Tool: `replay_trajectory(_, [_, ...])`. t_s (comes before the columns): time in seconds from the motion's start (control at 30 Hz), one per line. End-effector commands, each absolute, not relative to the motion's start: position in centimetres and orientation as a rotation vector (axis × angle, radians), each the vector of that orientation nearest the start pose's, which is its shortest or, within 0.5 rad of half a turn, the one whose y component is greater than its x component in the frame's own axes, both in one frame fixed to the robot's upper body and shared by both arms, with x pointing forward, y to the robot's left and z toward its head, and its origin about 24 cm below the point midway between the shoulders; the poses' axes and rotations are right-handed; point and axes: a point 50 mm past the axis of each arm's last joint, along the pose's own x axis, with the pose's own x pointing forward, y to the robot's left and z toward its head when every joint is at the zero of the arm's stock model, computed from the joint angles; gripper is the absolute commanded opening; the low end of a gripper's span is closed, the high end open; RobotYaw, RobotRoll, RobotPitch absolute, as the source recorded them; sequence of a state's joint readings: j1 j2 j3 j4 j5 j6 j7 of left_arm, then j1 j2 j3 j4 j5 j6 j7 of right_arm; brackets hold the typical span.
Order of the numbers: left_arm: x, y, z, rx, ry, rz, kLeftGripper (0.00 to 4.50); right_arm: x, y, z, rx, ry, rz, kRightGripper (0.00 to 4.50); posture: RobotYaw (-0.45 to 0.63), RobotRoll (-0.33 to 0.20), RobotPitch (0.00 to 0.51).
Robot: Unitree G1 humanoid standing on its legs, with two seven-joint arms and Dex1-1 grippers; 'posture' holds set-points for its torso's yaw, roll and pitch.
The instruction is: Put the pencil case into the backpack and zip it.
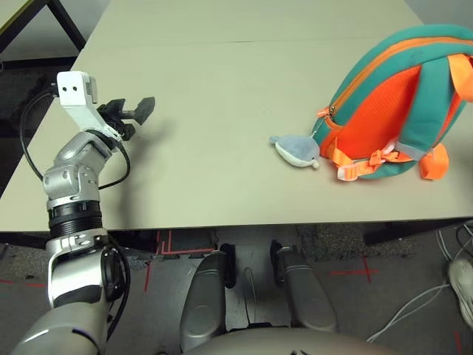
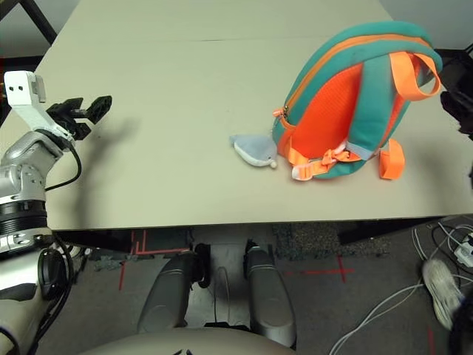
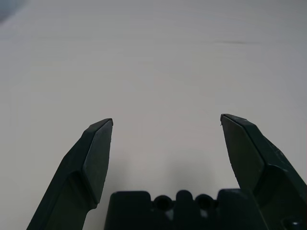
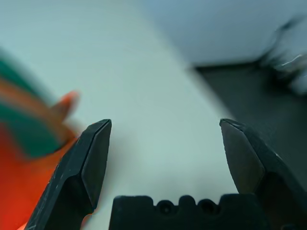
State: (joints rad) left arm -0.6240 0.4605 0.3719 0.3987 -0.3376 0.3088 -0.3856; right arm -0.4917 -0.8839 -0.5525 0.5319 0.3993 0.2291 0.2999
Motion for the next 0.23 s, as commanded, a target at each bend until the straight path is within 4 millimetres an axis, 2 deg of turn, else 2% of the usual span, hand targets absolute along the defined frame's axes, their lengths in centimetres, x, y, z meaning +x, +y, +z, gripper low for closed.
replay_trajectory(0.03, [34.7, 27.3, 15.2, -0.091, -0.078, -0.06, 4.5, 26.7, -42.7, 19.8, -0.109, -0.2, -0.522, 4.48, -0.03, 0.0, 0.28])
replay_trajectory(0.23, [34.6, 28.1, 13.8, -0.142, -0.076, 0.043, 4.5, 26.5, -43.1, 19.9, -0.116, -0.28, -0.581, 4.48, -0.05, 0.0, 0.297])
